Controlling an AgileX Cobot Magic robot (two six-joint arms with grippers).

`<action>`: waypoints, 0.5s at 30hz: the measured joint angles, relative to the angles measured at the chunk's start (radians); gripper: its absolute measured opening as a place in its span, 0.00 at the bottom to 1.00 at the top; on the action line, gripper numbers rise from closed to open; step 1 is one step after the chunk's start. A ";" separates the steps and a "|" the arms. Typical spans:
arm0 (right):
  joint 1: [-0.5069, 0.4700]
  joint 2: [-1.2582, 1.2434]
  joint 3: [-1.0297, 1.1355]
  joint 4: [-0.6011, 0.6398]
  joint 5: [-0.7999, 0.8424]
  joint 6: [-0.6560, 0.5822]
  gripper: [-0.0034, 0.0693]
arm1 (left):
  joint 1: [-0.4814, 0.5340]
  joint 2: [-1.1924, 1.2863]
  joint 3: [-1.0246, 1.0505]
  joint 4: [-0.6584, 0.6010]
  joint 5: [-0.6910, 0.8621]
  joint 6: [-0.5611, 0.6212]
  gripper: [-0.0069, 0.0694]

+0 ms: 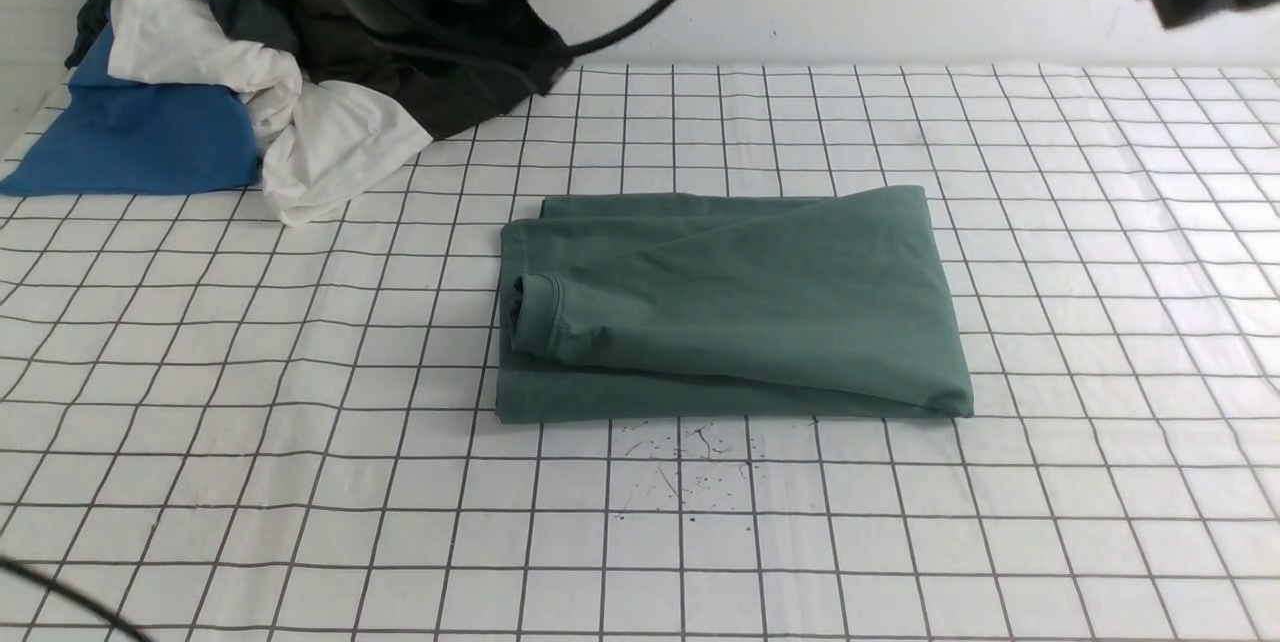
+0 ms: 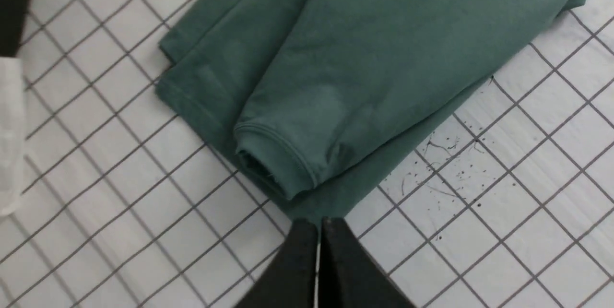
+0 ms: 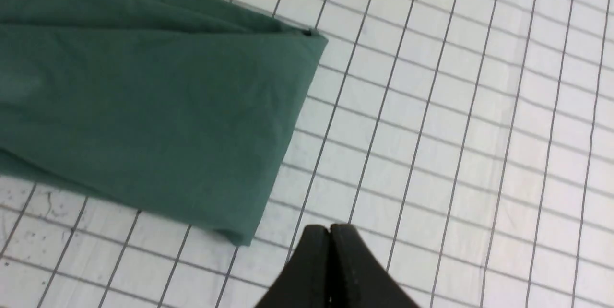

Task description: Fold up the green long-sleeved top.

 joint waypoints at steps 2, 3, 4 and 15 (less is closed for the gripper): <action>-0.003 -0.058 0.063 0.008 -0.026 0.008 0.03 | 0.000 -0.051 0.038 0.014 0.000 -0.015 0.08; -0.006 -0.159 0.170 0.031 -0.087 0.014 0.03 | 0.001 -0.137 0.131 0.031 0.000 -0.026 0.08; -0.006 -0.169 0.182 0.034 -0.094 0.015 0.03 | 0.001 -0.147 0.131 0.032 0.000 -0.028 0.08; -0.006 -0.604 0.604 0.299 -0.422 -0.056 0.03 | 0.004 -0.713 0.842 0.059 -0.181 -0.134 0.08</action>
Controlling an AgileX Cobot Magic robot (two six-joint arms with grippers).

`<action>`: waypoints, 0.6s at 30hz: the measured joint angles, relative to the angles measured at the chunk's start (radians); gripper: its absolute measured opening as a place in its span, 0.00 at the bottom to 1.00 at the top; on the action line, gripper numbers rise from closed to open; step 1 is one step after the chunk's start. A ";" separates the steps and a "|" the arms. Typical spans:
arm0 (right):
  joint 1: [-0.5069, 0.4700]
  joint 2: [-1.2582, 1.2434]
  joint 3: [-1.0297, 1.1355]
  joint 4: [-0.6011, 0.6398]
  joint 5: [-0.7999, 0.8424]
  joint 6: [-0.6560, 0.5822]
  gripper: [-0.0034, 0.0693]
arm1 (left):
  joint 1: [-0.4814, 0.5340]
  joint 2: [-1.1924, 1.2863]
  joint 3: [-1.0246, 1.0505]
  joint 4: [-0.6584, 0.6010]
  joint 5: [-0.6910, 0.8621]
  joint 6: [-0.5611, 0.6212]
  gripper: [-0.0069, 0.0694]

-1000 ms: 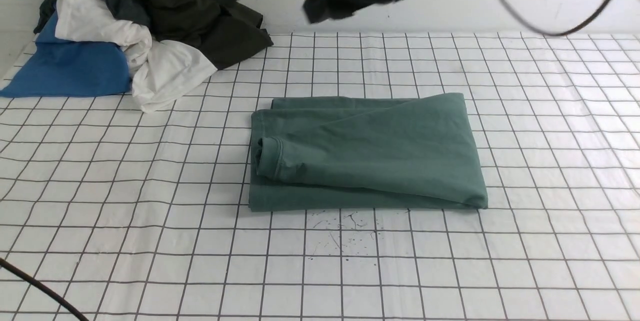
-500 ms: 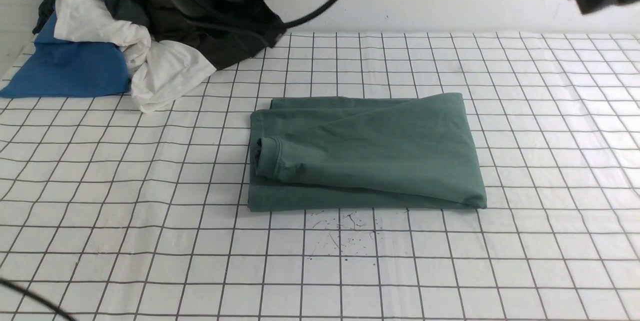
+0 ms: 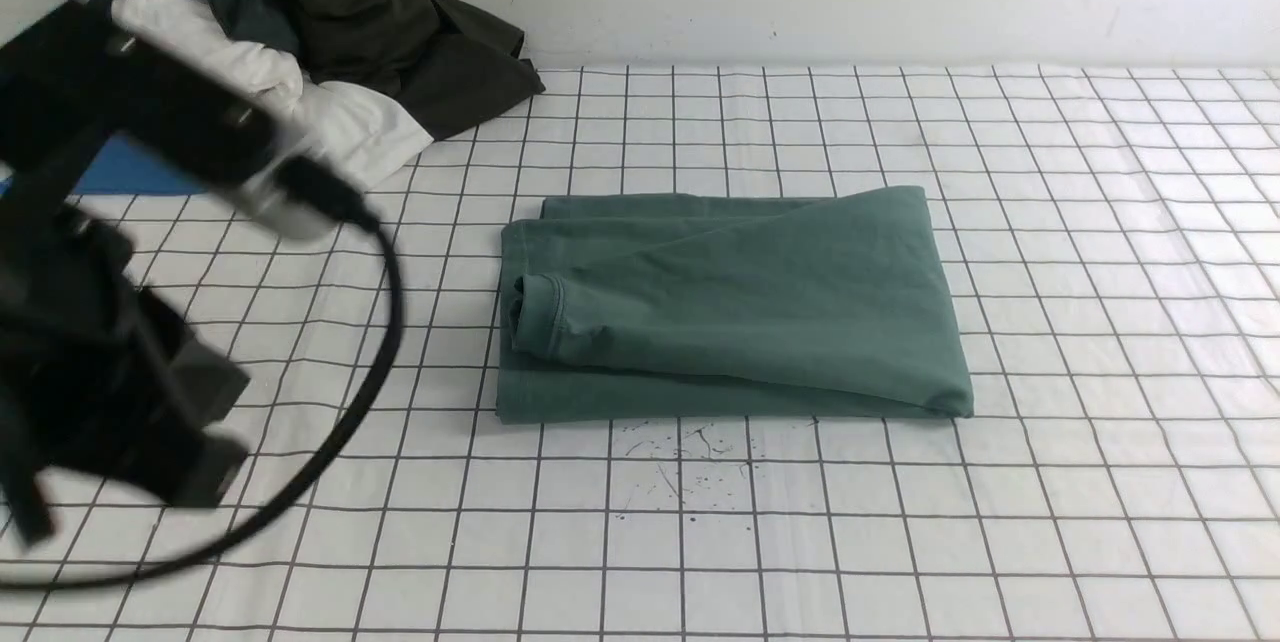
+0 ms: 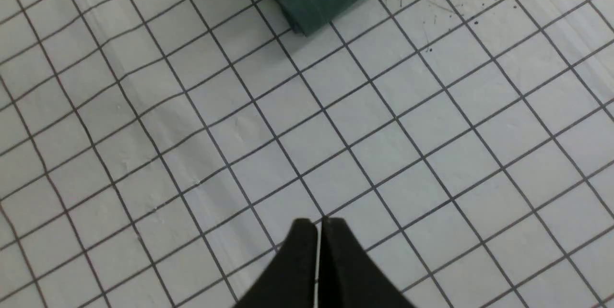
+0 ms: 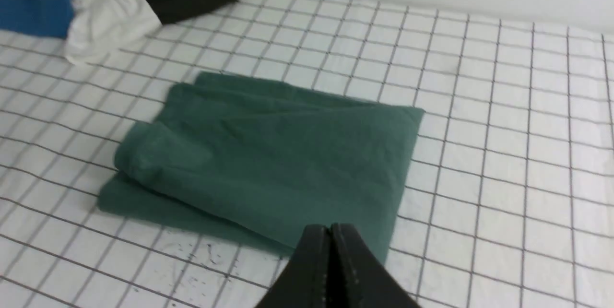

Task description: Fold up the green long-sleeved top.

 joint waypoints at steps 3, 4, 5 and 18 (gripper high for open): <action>0.000 -0.065 0.056 0.080 -0.055 -0.067 0.03 | 0.000 -0.164 0.138 0.011 -0.051 -0.029 0.08; 0.000 -0.089 0.077 0.113 -0.076 -0.096 0.03 | 0.000 -0.227 0.184 0.014 -0.059 -0.043 0.08; 0.000 -0.112 0.098 0.148 -0.096 -0.126 0.03 | 0.000 -0.292 0.226 0.016 -0.060 -0.057 0.08; 0.000 -0.370 0.319 0.674 -0.309 -0.660 0.03 | 0.000 -0.794 0.485 0.149 -0.112 -0.289 0.08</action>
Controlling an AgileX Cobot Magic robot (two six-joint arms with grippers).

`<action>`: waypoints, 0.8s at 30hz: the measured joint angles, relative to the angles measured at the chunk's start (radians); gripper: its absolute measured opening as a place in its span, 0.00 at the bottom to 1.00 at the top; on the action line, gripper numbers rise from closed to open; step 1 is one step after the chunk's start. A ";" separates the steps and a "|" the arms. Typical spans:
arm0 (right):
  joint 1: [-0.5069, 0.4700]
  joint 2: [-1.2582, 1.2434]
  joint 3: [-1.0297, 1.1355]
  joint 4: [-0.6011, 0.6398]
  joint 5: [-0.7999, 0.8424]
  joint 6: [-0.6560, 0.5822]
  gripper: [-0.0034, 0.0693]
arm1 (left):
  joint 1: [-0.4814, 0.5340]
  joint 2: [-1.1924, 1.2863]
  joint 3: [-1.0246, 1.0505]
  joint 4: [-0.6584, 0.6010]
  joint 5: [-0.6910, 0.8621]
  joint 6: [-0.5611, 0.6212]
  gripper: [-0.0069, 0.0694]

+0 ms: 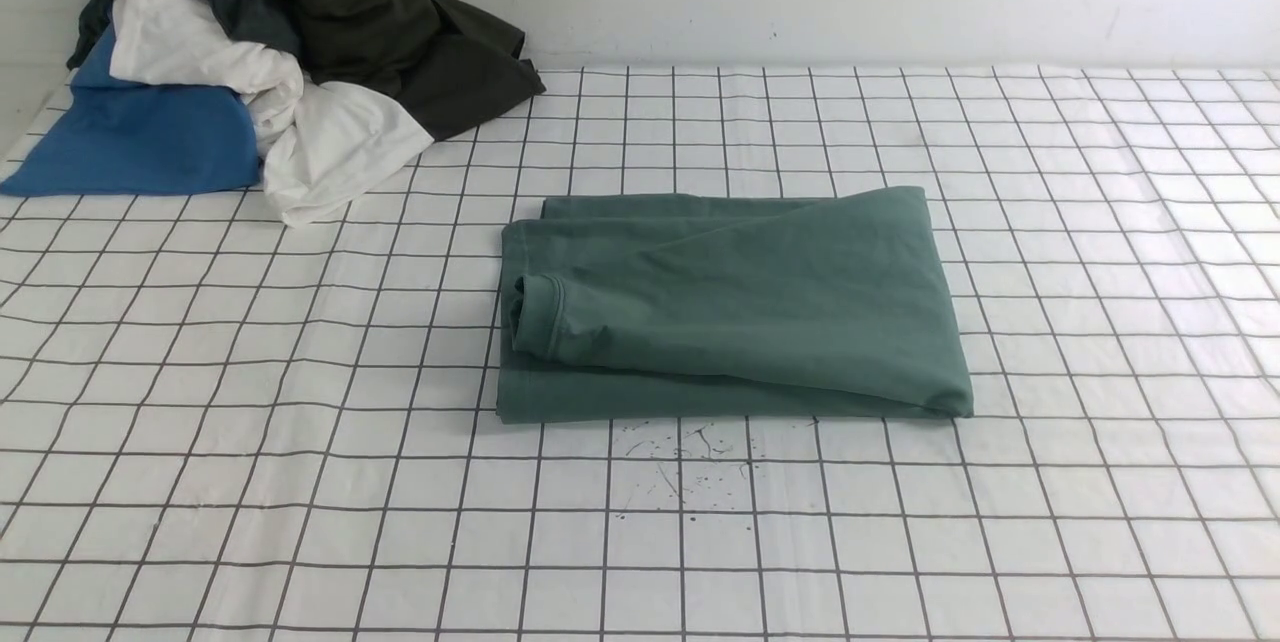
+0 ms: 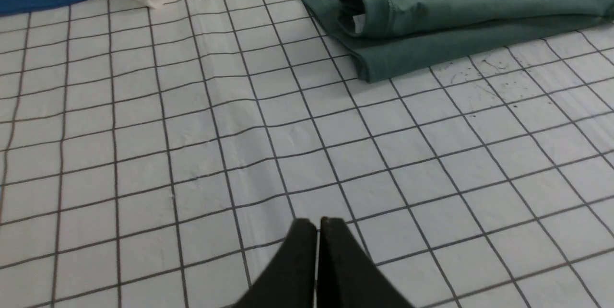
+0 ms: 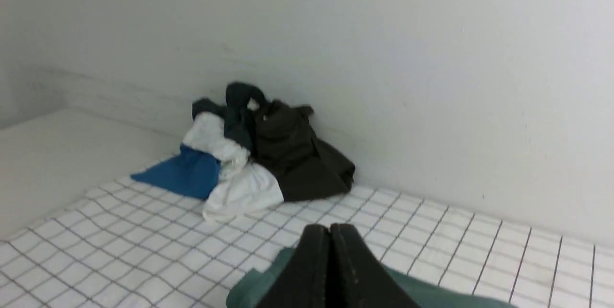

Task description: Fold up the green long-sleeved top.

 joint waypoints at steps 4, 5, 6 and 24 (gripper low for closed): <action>0.000 -0.012 0.009 0.099 -0.024 -0.095 0.03 | 0.000 -0.002 0.007 0.043 -0.017 0.001 0.08; 0.000 -0.012 0.009 0.116 -0.023 -0.107 0.03 | 0.000 -0.002 0.007 0.051 -0.019 0.001 0.08; 0.000 -0.012 0.009 0.124 -0.020 -0.110 0.03 | 0.000 -0.002 0.007 0.052 -0.019 0.001 0.08; 0.000 -0.012 0.010 0.135 0.153 -0.114 0.03 | 0.000 -0.002 0.007 0.056 -0.019 0.001 0.08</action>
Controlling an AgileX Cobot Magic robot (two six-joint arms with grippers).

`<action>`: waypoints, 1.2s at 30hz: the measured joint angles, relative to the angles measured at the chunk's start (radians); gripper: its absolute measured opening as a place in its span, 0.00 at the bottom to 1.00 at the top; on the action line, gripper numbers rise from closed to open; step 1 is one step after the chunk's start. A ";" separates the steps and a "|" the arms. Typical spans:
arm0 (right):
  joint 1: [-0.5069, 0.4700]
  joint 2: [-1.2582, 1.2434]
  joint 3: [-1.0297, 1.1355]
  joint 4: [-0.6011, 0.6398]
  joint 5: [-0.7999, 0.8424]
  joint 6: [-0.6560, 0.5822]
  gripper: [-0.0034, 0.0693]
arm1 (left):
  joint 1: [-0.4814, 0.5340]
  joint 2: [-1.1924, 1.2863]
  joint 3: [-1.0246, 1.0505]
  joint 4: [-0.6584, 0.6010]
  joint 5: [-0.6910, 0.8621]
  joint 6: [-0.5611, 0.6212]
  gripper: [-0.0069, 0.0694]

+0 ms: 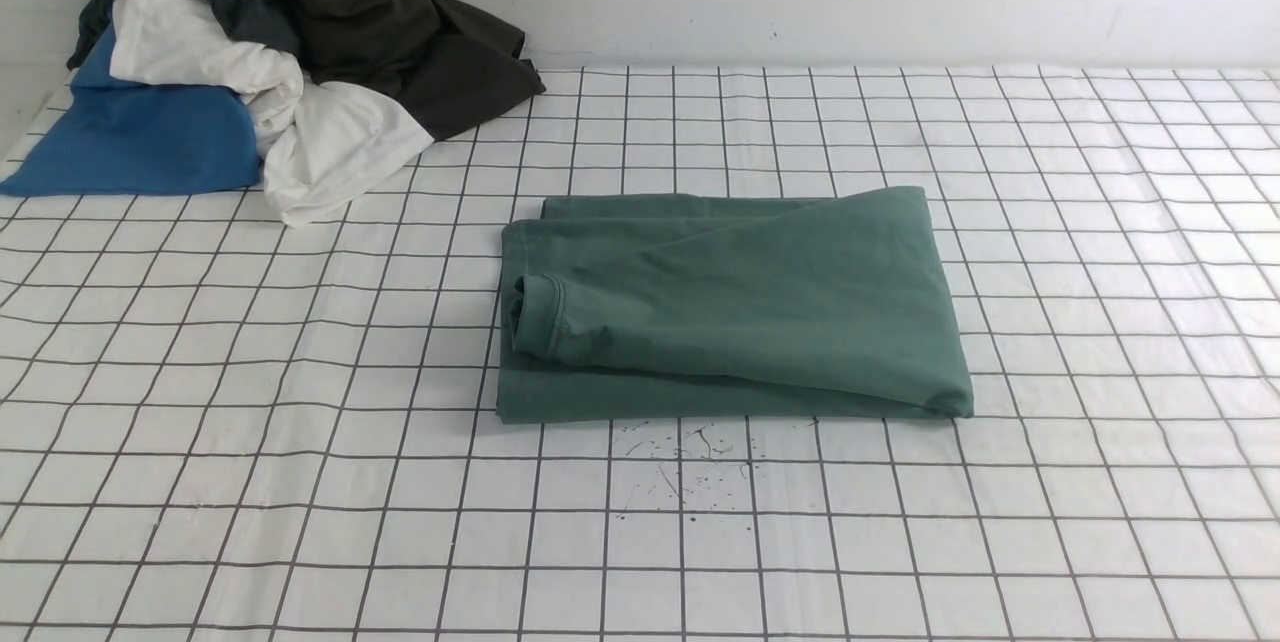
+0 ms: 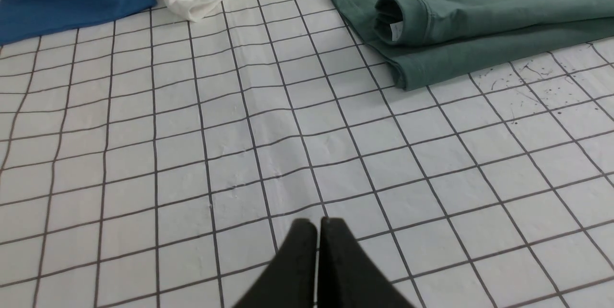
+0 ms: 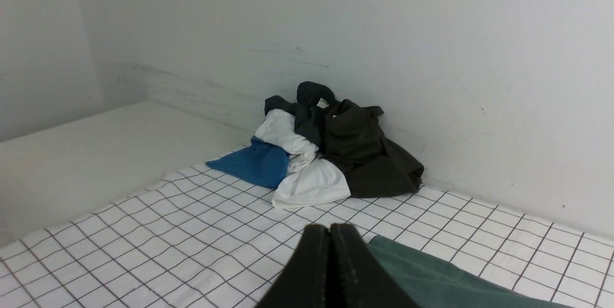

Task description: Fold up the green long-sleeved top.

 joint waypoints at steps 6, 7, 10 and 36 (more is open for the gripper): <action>0.000 0.000 0.000 0.000 0.032 -0.001 0.03 | 0.000 0.000 0.000 0.000 0.000 0.000 0.08; 0.000 0.000 0.002 0.000 0.027 -0.002 0.03 | 0.000 0.000 0.000 0.000 0.000 0.000 0.08; 0.000 -0.004 0.022 0.005 -0.030 -0.003 0.03 | 0.000 0.000 0.000 0.001 0.000 0.000 0.08; -0.267 -0.454 0.710 -1.159 -0.402 1.136 0.03 | 0.000 0.000 0.000 0.007 0.000 -0.001 0.08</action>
